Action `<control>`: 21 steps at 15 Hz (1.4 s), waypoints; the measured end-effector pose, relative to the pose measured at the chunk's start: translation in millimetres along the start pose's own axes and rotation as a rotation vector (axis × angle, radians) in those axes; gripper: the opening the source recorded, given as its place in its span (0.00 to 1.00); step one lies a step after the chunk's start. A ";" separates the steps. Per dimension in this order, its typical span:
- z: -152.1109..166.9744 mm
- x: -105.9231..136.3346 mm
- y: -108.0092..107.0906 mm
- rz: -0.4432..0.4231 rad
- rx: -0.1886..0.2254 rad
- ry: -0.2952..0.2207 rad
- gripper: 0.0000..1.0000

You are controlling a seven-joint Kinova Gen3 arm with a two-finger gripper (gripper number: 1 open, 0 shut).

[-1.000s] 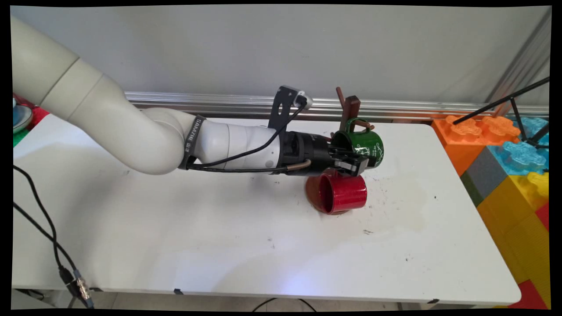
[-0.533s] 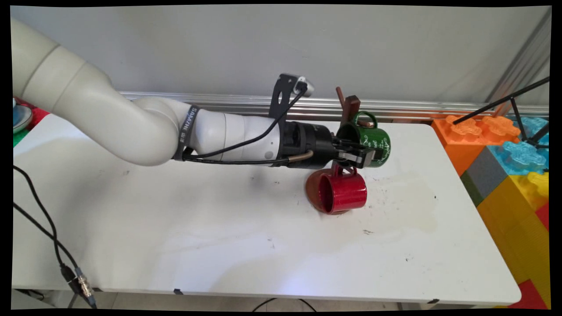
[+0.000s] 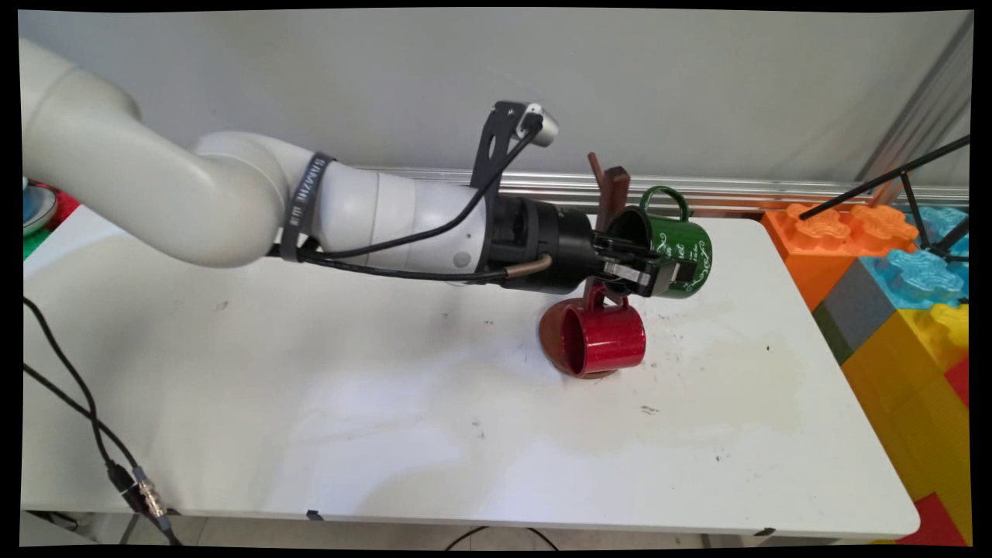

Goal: Place the picked object on the table

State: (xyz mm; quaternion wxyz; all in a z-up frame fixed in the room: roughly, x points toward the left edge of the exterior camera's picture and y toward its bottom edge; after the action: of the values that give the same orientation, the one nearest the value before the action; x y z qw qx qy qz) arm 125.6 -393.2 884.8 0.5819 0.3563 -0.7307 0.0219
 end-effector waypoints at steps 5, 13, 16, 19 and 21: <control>-23.1 6.4 17.5 0.023 -0.035 -0.045 0.00; -66.8 21.2 20.5 0.116 -0.018 -0.170 0.00; -81.0 26.8 17.7 0.154 -0.018 -0.229 0.00; -96.3 35.6 13.9 0.204 -0.021 -0.289 0.00; -107.1 41.1 10.0 0.256 -0.019 -0.345 0.00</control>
State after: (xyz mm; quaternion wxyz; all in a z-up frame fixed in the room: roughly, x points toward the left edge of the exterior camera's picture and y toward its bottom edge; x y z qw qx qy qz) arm 206.8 -358.3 958.7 0.4439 0.2537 -0.8590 0.0272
